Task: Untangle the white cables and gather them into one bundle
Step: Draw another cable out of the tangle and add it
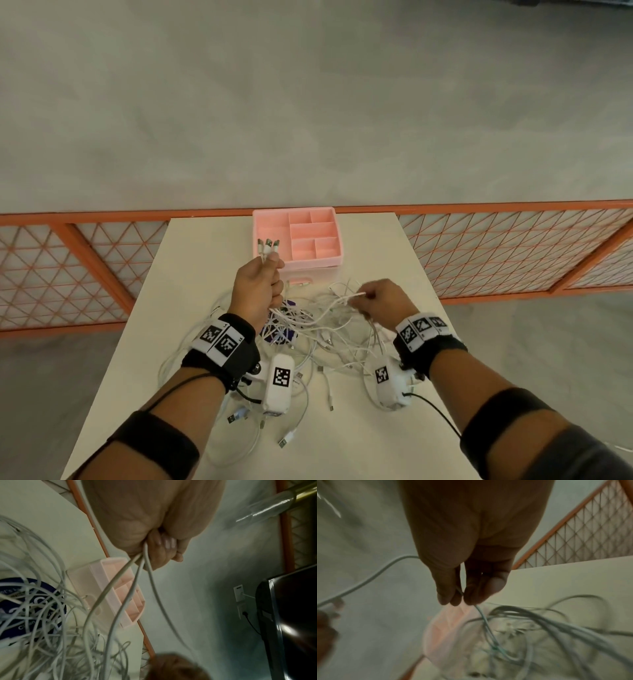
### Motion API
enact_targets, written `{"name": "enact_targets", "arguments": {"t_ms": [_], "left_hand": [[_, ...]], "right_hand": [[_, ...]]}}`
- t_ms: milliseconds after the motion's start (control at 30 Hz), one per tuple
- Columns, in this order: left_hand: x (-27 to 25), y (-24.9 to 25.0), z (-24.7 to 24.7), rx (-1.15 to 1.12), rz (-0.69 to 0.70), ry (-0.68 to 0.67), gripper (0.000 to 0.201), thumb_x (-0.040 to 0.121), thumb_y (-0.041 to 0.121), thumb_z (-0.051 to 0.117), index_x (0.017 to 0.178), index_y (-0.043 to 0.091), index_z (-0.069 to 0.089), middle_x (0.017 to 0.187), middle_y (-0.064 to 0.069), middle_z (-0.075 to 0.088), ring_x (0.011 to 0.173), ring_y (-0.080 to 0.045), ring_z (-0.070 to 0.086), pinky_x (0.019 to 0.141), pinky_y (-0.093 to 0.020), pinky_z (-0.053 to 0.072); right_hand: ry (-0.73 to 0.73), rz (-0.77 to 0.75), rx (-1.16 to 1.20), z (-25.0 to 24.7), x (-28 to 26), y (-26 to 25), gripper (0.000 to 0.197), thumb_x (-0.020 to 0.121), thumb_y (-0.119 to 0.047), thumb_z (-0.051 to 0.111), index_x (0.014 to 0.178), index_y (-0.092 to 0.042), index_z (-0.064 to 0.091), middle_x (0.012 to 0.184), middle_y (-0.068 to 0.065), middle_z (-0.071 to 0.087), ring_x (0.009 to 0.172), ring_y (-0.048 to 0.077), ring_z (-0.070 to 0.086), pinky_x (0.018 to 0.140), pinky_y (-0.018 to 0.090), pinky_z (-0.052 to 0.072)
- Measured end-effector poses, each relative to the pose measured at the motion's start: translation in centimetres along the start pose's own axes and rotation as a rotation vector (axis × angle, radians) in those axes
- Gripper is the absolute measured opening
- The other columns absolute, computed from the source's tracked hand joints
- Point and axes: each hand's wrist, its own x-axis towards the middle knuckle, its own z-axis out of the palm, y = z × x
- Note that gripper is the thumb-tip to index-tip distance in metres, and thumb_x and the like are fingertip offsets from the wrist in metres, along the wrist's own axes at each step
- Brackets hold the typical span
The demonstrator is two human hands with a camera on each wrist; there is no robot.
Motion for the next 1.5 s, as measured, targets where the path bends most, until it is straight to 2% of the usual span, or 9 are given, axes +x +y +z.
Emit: {"name": "enact_targets", "arguments": {"t_ms": [300, 467, 567, 733, 867, 1067, 1167, 1267, 1500], "left_hand": [[-1.3, -0.1, 3.4, -0.037, 0.107, -0.098, 0.017, 0.101, 0.019, 0.055, 0.089, 0.016, 0.065, 0.056, 0.005, 0.045, 0.043, -0.006, 0.024, 0.041, -0.019, 0.021], [-1.1, -0.3, 2.4, -0.116, 0.010, -0.200, 0.016, 0.101, 0.024, 0.054, 0.101, 0.012, 0.065, 0.091, -0.003, 0.070, 0.047, -0.008, 0.020, 0.041, -0.019, 0.018], [-1.1, -0.9, 1.6, -0.041, 0.003, -0.164, 0.013, 0.097, 0.017, 0.061, 0.098, 0.006, 0.069, 0.085, -0.003, 0.069, 0.045, -0.007, 0.022, 0.039, -0.018, 0.020], [-0.6, -1.3, 0.4, 0.069, 0.029, -0.020, 0.014, 0.093, 0.010, 0.067, 0.082, 0.001, 0.071, 0.069, -0.005, 0.067, 0.042, -0.010, 0.024, 0.039, -0.017, 0.024], [-0.5, -0.8, 1.2, 0.240, 0.057, -0.022, 0.016, 0.088, 0.013, 0.074, 0.074, 0.006, 0.073, 0.054, -0.003, 0.048, 0.040, -0.012, 0.026, 0.040, -0.018, 0.028], [-0.5, -0.7, 1.1, 0.082, 0.009, -0.091, 0.014, 0.089, 0.016, 0.072, 0.083, 0.003, 0.071, 0.074, -0.013, 0.046, 0.046, -0.012, 0.020, 0.040, -0.018, 0.023], [-0.9, -0.5, 0.7, -0.023, -0.033, -0.117, 0.012, 0.091, 0.012, 0.068, 0.095, 0.001, 0.070, 0.078, -0.006, 0.065, 0.046, -0.009, 0.020, 0.039, -0.018, 0.020], [-1.0, -1.0, 0.2, 0.001, -0.043, -0.100, 0.022, 0.091, 0.015, 0.068, 0.101, -0.005, 0.068, 0.076, -0.002, 0.068, 0.044, -0.009, 0.022, 0.039, -0.018, 0.020], [-1.4, -2.3, -0.6, 0.036, -0.074, -0.099, 0.016, 0.093, 0.014, 0.066, 0.087, 0.014, 0.080, 0.071, -0.001, 0.055, 0.044, -0.008, 0.023, 0.039, -0.019, 0.020]], "right_hand": [[-0.217, -0.352, 0.691, -2.1, -2.0, -9.9, 0.018, 0.089, 0.003, 0.064, 0.106, 0.010, 0.067, 0.101, 0.031, 0.069, 0.087, 0.034, 0.069, 0.081, 0.038, 0.058], [0.030, -0.427, 1.024, -3.4, -1.4, -11.3, 0.018, 0.089, 0.011, 0.056, 0.102, 0.006, 0.068, 0.094, 0.025, 0.070, 0.090, 0.038, 0.069, 0.081, 0.035, 0.058], [0.104, -0.308, 1.157, -4.6, -1.0, -10.8, 0.027, 0.087, 0.016, 0.044, 0.094, 0.007, 0.069, 0.089, 0.026, 0.070, 0.088, 0.040, 0.070, 0.082, 0.036, 0.058], [0.184, 0.106, 0.450, -4.7, 0.2, -8.2, 0.018, 0.083, -0.004, 0.058, 0.095, 0.001, 0.070, 0.091, 0.020, 0.069, 0.078, 0.030, 0.068, 0.072, 0.039, 0.056], [0.095, -0.171, -0.254, -1.6, 0.2, -8.2, 0.038, 0.095, -0.020, 0.056, 0.133, -0.014, 0.055, 0.136, 0.008, 0.053, 0.119, 0.025, 0.057, 0.099, 0.033, 0.045], [-0.034, -0.337, -0.121, -0.1, -0.2, -9.8, 0.021, 0.097, -0.022, 0.056, 0.089, -0.011, 0.071, 0.079, 0.003, 0.067, 0.066, 0.014, 0.058, 0.064, 0.030, 0.044], [0.115, -0.359, 0.143, -1.1, 0.4, -10.4, 0.021, 0.096, -0.017, 0.058, 0.080, -0.022, 0.070, 0.083, -0.006, 0.071, 0.080, 0.013, 0.064, 0.078, 0.030, 0.048], [0.329, -0.359, 0.373, -3.4, 0.7, -11.5, 0.027, 0.095, -0.012, 0.057, 0.075, -0.025, 0.068, 0.068, -0.019, 0.065, 0.062, -0.005, 0.055, 0.070, 0.026, 0.044], [0.662, -0.224, 0.538, -8.3, 1.7, -9.7, 0.023, 0.091, -0.017, 0.056, 0.075, -0.023, 0.071, 0.064, -0.014, 0.063, 0.064, 0.009, 0.053, 0.074, 0.037, 0.050]]}}
